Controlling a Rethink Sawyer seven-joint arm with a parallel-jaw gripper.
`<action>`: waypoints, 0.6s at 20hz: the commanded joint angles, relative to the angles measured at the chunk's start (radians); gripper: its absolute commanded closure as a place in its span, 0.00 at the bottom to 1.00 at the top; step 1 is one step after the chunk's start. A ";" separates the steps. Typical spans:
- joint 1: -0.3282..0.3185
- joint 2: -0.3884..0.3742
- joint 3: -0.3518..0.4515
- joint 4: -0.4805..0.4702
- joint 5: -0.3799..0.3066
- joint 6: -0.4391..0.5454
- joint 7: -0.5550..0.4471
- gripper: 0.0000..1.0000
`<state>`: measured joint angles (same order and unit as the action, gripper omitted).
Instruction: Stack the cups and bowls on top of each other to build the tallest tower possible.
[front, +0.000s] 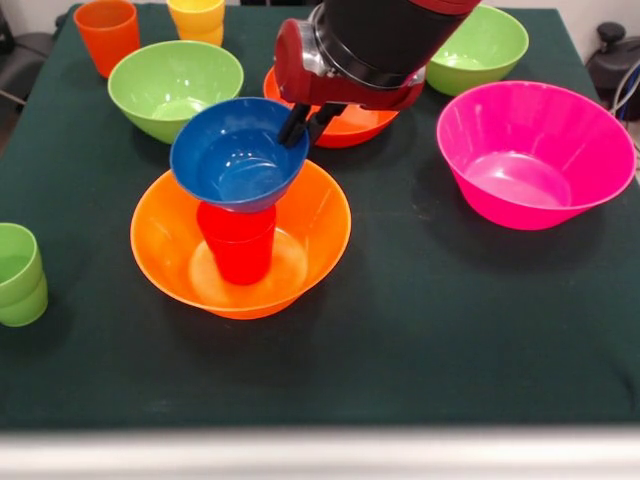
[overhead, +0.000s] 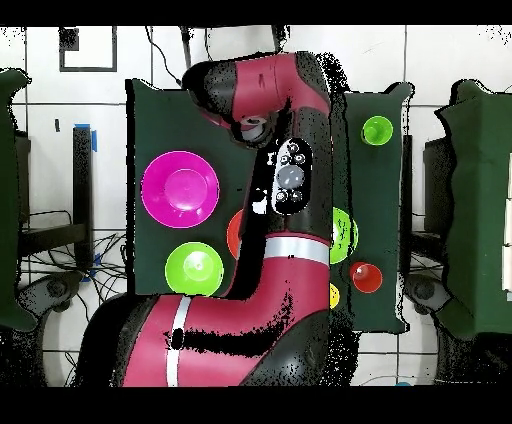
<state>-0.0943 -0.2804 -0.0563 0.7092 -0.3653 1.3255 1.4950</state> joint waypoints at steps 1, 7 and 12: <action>0.001 -0.027 0.026 0.065 0.006 0.035 0.046 1.00; -0.007 -0.025 0.019 0.068 0.006 0.009 0.028 1.00; -0.007 -0.005 0.028 0.048 0.017 0.010 0.047 1.00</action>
<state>-0.0963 -0.2810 -0.0743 0.7092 -0.3626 1.3255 1.4950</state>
